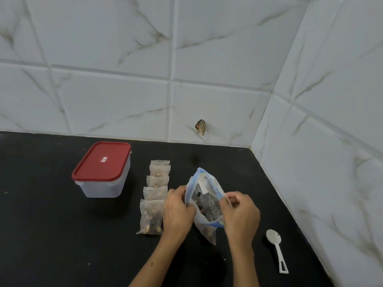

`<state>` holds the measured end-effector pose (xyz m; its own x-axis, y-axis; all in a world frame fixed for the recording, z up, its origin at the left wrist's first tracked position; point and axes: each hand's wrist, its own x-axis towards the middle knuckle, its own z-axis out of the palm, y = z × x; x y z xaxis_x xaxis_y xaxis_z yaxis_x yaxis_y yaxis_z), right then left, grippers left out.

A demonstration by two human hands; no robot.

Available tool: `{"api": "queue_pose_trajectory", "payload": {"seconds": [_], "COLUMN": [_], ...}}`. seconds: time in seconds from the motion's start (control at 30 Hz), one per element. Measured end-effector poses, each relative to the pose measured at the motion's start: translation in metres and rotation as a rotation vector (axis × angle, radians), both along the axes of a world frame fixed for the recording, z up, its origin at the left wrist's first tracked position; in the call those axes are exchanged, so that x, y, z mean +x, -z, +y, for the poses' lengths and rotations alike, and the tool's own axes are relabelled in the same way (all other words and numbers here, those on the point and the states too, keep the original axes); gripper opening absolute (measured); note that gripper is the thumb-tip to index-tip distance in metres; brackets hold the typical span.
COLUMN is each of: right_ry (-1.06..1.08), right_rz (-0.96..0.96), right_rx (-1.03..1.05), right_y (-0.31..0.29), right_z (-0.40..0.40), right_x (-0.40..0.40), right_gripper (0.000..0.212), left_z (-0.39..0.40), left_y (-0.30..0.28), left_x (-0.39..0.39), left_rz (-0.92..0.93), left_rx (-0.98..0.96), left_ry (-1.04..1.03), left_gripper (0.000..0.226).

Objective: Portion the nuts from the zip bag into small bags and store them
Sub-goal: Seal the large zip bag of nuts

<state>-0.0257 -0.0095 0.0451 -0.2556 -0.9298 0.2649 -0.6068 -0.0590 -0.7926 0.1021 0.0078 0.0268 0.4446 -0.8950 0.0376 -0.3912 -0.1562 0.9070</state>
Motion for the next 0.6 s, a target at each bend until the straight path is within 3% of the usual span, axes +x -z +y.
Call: {"api": "queue_pose_trajectory", "payload": {"seconds": [0.1,0.23,0.33,0.43,0.5,0.6], "right_ry": [-0.051,-0.185,-0.268,-0.286,-0.235,-0.147], "right_rz": [-0.095,-0.474,-0.565,-0.623,-0.648,-0.481], "right_rx": [0.082,0.362,0.511,0.495,0.431,0.285], "right_y": [-0.001,-0.01,-0.009,-0.01,-0.011,-0.01], "right_z": [-0.004,-0.009,-0.014,-0.016,-0.014,-0.014], "right_x": [0.001,0.0,0.002,0.006,0.007,0.008], "right_gripper": [0.025,0.029,0.019,0.02,0.007,0.005], "left_z": [-0.005,-0.013,-0.018,-0.022,-0.024,-0.027], "left_y": [-0.001,-0.008,-0.015,-0.017,-0.016,-0.013], "left_x": [0.008,0.012,0.01,0.017,0.022,0.025], "left_rz": [-0.074,0.358,0.565,0.634,0.642,0.56], "left_rx": [0.0,0.025,0.091,0.144,0.12,0.079], "left_ry": [0.066,0.201,0.166,0.252,0.313,0.306], "left_gripper": [0.038,0.028,0.031,0.039,0.033,0.018]}}
